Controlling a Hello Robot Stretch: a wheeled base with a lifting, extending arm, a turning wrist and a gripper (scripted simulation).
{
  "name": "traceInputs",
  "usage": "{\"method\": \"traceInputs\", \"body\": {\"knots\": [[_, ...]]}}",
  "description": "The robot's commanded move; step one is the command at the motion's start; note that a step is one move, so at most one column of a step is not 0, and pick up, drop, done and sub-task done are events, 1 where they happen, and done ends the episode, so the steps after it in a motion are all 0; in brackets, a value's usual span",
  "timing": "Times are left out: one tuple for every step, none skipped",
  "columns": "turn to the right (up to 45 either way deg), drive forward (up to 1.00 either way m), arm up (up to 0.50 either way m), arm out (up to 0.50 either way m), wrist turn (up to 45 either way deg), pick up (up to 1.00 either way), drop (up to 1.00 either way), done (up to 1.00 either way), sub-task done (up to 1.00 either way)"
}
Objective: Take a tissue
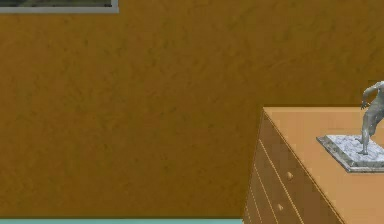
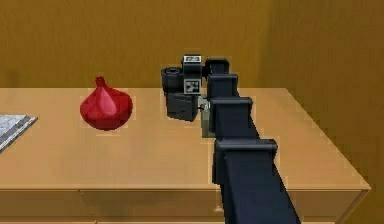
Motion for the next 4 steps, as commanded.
{"method": "traceInputs", "body": {"knots": [[0.0,0.0,-0.12,0.0,0.0,0.0,0.0,0.0,0.0],[0.0,0.0,0.0,0.0,0.0,1.0,0.0,0.0,0.0],[0.0,0.0,0.1,0.0,0.0,0.0,0.0,0.0,0.0],[0.0,0.0,0.0,0.0,0.0,0.0,0.0,1.0,0.0]]}}
